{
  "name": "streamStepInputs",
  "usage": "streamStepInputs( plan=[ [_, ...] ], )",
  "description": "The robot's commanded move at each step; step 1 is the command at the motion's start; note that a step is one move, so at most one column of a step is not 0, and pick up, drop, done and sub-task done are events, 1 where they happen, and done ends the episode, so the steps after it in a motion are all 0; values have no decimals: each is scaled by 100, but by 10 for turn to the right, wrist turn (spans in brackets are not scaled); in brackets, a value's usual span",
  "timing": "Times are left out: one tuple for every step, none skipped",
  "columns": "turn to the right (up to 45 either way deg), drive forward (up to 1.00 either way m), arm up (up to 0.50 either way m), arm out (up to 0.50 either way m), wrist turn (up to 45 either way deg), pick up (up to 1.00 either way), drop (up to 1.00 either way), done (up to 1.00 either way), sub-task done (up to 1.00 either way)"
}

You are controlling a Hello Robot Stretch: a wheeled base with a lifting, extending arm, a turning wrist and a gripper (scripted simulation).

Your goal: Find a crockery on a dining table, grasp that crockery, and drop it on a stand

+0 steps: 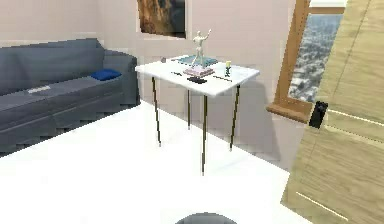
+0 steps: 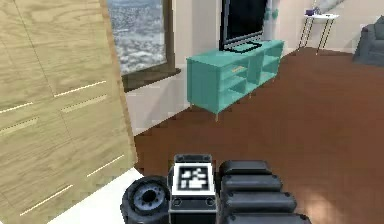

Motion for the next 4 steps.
streamStepInputs(
  plan=[
    [420,0,0,0,0,0,0,0,0],
    [0,10,0,0,0,0,0,0,0],
    [-450,0,0,0,0,0,0,0,0],
    [-330,0,0,0,0,0,0,0,0]
  ],
)
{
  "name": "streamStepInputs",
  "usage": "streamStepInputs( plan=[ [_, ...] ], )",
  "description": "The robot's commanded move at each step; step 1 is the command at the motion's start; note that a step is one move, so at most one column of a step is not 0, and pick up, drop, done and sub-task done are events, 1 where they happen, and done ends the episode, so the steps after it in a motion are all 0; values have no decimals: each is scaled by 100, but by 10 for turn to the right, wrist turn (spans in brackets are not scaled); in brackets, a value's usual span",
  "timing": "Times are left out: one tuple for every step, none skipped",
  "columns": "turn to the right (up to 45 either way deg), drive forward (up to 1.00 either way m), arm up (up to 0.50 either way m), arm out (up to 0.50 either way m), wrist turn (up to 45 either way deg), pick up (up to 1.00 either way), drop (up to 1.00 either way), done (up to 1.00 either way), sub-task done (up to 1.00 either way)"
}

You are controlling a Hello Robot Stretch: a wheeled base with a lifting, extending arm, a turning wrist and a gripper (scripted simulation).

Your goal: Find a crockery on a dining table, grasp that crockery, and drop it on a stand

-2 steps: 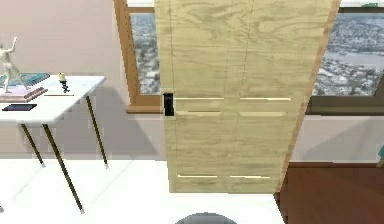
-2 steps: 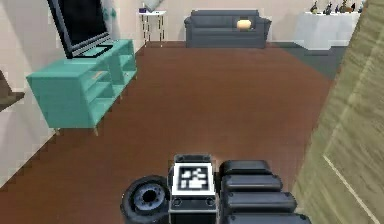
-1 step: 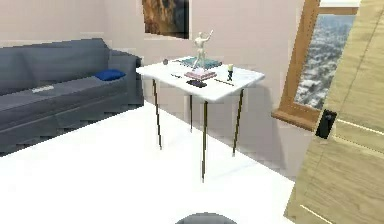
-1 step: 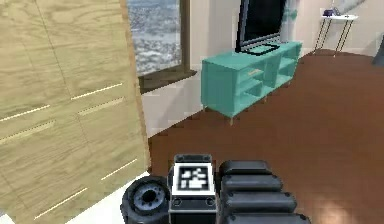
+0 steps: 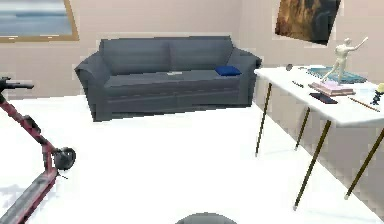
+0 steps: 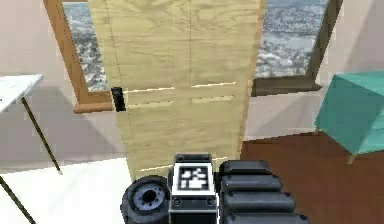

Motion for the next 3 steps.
streamStepInputs(
  plan=[
    [0,30,0,0,0,0,0,0,0],
    [-450,0,0,0,0,0,0,0,0],
    [-180,0,0,0,0,0,0,0,0]
  ],
)
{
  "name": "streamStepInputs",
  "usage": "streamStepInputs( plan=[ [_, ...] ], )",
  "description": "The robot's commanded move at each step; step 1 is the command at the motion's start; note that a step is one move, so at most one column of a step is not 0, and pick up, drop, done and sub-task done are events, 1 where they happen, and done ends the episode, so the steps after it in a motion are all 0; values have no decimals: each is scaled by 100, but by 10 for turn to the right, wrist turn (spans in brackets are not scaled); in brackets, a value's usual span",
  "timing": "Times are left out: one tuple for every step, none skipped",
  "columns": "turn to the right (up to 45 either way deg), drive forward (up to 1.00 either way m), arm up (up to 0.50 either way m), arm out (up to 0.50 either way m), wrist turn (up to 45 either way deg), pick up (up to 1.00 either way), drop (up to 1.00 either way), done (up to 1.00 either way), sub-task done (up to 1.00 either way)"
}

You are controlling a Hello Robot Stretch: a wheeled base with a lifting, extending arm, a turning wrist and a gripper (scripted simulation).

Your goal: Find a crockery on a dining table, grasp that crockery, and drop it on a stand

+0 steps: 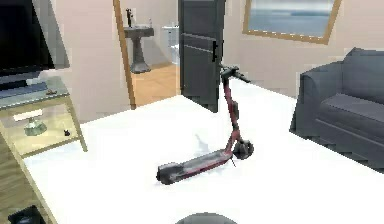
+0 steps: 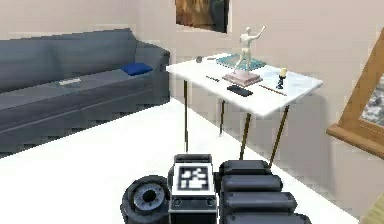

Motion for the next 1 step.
streamStepInputs(
  plan=[
    [0,75,0,0,0,0,0,0,0]
  ],
)
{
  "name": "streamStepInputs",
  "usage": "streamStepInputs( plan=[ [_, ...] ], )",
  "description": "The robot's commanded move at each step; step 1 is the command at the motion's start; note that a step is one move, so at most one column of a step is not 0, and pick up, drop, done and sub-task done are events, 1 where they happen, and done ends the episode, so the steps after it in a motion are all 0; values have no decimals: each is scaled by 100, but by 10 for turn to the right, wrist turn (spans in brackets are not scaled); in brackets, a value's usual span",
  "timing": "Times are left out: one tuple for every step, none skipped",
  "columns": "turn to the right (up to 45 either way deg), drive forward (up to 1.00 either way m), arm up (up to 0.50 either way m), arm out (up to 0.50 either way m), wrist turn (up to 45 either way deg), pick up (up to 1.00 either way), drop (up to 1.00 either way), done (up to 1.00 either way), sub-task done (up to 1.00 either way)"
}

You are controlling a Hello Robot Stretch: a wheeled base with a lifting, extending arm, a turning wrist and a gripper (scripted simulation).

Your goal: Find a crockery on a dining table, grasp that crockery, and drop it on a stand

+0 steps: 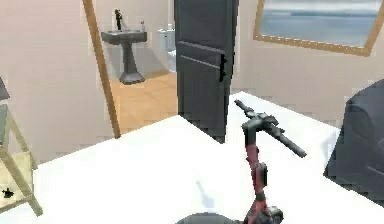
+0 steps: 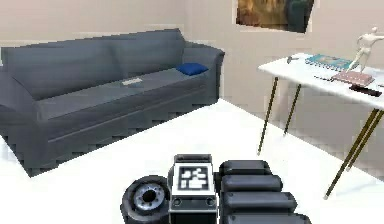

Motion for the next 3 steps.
streamStepInputs(
  plan=[
    [-450,0,0,0,0,0,0,0,0],
    [-240,0,0,0,0,0,0,0,0],
    [0,50,0,0,0,0,0,0,0]
  ],
)
